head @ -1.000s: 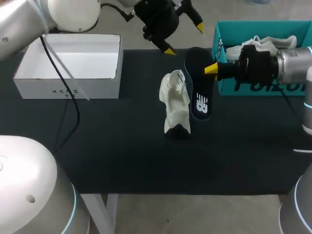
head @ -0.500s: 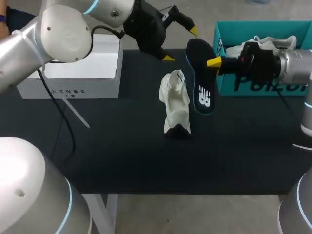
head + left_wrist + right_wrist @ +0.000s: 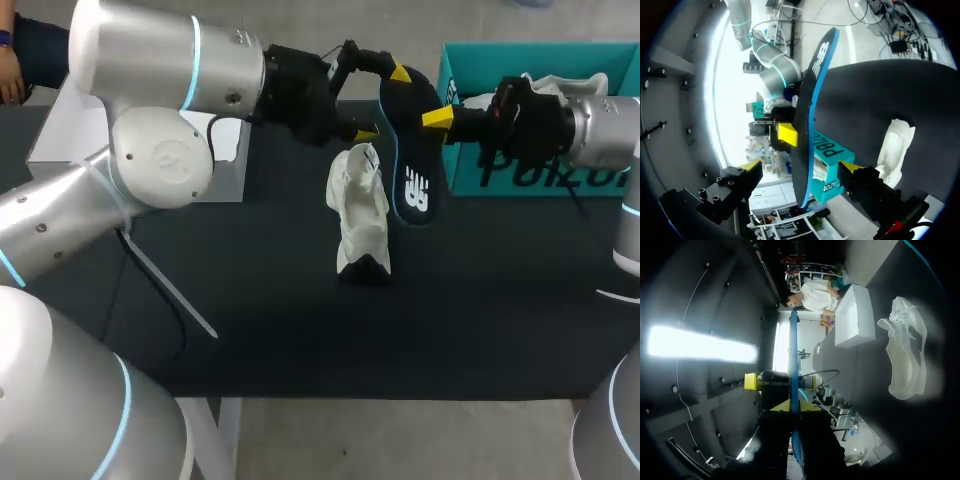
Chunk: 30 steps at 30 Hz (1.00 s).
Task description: Take the shoe out of the shoebox, open the shoe tongue, remove and reinsert the insole, then place the shoe into the shoebox
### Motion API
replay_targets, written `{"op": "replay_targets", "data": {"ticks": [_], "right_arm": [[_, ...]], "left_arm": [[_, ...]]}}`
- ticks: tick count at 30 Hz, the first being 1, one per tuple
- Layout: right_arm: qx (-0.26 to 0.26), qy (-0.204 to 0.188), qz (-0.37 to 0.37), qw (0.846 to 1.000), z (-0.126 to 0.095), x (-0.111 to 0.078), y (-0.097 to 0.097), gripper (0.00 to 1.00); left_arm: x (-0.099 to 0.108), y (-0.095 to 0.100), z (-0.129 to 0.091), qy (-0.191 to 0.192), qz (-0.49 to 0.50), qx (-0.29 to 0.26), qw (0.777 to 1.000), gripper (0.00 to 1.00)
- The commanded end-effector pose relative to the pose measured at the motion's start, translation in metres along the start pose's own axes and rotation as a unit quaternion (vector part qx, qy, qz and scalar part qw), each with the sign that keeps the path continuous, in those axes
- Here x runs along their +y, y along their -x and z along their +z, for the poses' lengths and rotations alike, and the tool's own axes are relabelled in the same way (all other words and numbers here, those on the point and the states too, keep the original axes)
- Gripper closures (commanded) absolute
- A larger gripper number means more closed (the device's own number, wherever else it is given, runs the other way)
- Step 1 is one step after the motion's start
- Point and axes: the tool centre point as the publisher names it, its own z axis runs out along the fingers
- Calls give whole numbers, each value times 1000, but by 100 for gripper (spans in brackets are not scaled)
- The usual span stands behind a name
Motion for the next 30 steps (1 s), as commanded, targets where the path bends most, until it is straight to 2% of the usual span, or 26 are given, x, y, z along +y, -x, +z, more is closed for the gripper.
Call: {"op": "replay_targets", "data": {"ticks": [1,6,7,8,9,10,11,13,16,19,20,24,30], "right_arm": [[-2,8,7,1000,2,-2,1,100],[-2,14,11,1000,1,0,3,100],[-3,14,11,1000,1,0,4,100],[-3,16,13,1000,0,-1,6,100],[-3,19,16,1000,-1,0,8,100],[-3,20,18,1000,-2,0,10,100],[-4,21,20,1000,-2,0,11,100],[-4,21,21,1000,-2,0,13,100],[-2,20,23,1000,-1,0,15,100],[0,22,25,999,0,0,17,100],[0,23,25,999,1,0,17,100],[2,26,25,999,1,0,18,100],[3,29,24,999,1,-1,17,100]], "left_arm": [[-1,-1,19,13,4,-85,996,0],[3,-3,24,27,7,-82,996,0],[3,-3,25,31,6,-88,996,10],[3,-2,25,26,4,-89,996,29],[1,-1,25,19,8,-90,996,61],[0,-2,25,16,8,-85,996,75],[0,-2,25,13,7,-81,997,78],[0,-4,24,9,11,-79,997,71],[1,-7,23,5,11,-69,998,71],[1,-9,23,3,11,-60,998,79],[0,-10,23,3,11,-60,998,87],[-3,-14,28,2,4,-57,998,100],[-6,-18,32,-8,-4,-40,999,100]]}}
